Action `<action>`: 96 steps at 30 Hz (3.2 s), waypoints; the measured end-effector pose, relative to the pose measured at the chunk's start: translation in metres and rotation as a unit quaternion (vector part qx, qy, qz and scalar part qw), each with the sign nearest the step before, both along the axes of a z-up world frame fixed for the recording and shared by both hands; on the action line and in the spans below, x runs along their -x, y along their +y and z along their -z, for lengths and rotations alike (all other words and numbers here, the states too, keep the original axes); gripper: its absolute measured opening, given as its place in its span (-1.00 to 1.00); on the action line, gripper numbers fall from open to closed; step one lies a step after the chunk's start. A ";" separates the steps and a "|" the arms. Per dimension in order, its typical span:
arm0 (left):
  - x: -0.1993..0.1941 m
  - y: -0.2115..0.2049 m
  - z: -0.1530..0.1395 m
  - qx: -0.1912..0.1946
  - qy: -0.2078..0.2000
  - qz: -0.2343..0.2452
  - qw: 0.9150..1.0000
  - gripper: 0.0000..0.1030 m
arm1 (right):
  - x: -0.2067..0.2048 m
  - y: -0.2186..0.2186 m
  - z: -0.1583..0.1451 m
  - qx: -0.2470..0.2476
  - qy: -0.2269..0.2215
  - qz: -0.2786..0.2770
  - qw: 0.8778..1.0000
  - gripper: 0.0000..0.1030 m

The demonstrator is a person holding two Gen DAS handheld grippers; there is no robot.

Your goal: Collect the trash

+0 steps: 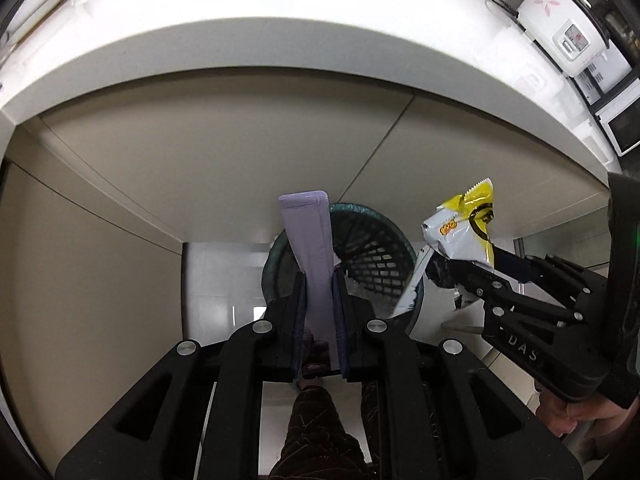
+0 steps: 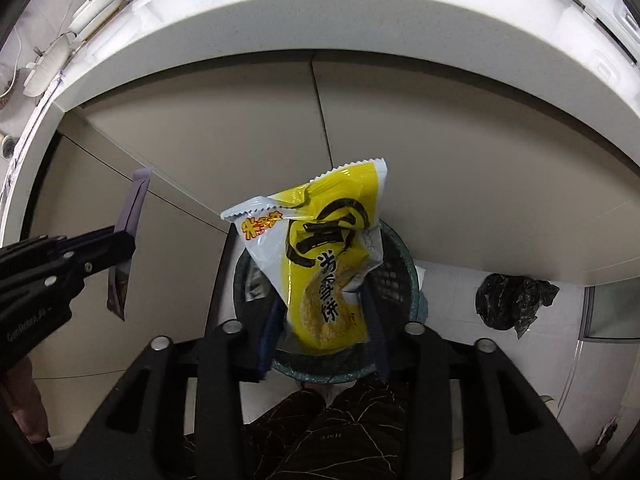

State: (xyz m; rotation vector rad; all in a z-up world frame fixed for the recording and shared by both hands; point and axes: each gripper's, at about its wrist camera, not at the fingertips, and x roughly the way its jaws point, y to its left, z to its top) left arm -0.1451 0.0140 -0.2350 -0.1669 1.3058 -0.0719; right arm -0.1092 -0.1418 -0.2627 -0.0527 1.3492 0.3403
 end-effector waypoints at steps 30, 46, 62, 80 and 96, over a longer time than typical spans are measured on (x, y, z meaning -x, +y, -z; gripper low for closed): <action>-0.008 -0.008 0.043 -0.008 0.038 -0.016 0.999 -0.76 | -0.001 0.008 0.050 0.000 0.038 -0.013 0.999 0.52; -0.035 -0.062 0.091 0.013 0.049 0.037 0.998 -0.76 | 0.000 -0.075 0.014 0.012 -0.007 0.060 0.998 0.82; -0.037 -0.095 0.122 0.016 0.075 0.065 0.995 -0.67 | -0.007 -0.111 -0.025 0.015 -0.028 0.088 0.996 0.82; -0.035 -0.079 0.047 0.016 0.004 0.044 0.999 0.61 | -0.010 -0.093 -0.058 0.002 -0.061 0.081 0.995 0.85; -0.014 -0.037 -0.114 -0.020 -0.077 0.015 0.997 0.88 | 0.012 -0.086 -0.176 0.000 -0.124 0.107 0.986 0.85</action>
